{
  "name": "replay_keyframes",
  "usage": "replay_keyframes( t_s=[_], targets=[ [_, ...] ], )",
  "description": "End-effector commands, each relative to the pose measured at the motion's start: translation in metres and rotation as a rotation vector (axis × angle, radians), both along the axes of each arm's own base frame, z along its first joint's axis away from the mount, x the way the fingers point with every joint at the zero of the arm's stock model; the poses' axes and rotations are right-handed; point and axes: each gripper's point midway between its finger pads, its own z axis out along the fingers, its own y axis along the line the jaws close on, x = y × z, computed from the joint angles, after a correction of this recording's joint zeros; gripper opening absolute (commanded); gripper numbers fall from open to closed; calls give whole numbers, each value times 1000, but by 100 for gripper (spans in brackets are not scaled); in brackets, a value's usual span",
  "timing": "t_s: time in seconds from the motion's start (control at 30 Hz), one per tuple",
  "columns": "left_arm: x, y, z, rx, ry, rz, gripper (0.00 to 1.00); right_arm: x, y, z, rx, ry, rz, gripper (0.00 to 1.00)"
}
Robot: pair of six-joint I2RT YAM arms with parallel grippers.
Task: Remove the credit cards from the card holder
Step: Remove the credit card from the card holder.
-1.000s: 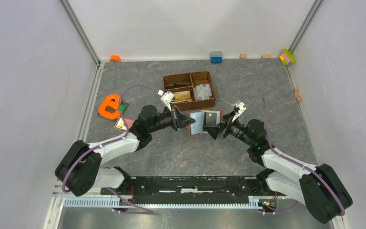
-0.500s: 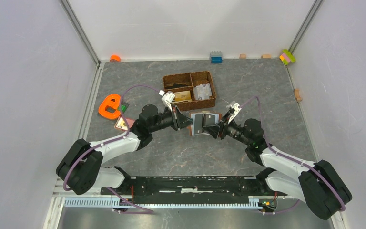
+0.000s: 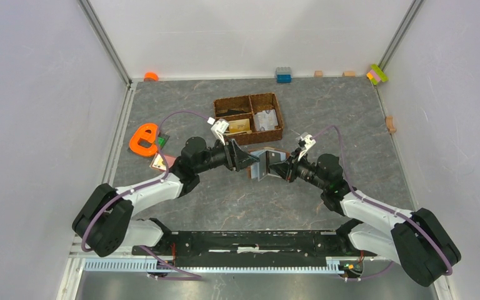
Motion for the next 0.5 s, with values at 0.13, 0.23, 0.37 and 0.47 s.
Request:
replay_keyframes(
  t_s=[0.13,0.23,0.37,0.47],
  targets=[
    [5,-1,26,-49,-71,15,71,10,4,23,34,-49,-16,3],
    [4,-4,25,-48,-63,-4,69,8,4,25,43,-55,-8,3],
    [8,-8,17,-23,-26,-9,63,6,4,30,64,-68,-3,3],
    [10,-10,12,-9,-4,-11,61,5,3,32,71,-76,-3,3]
  ],
)
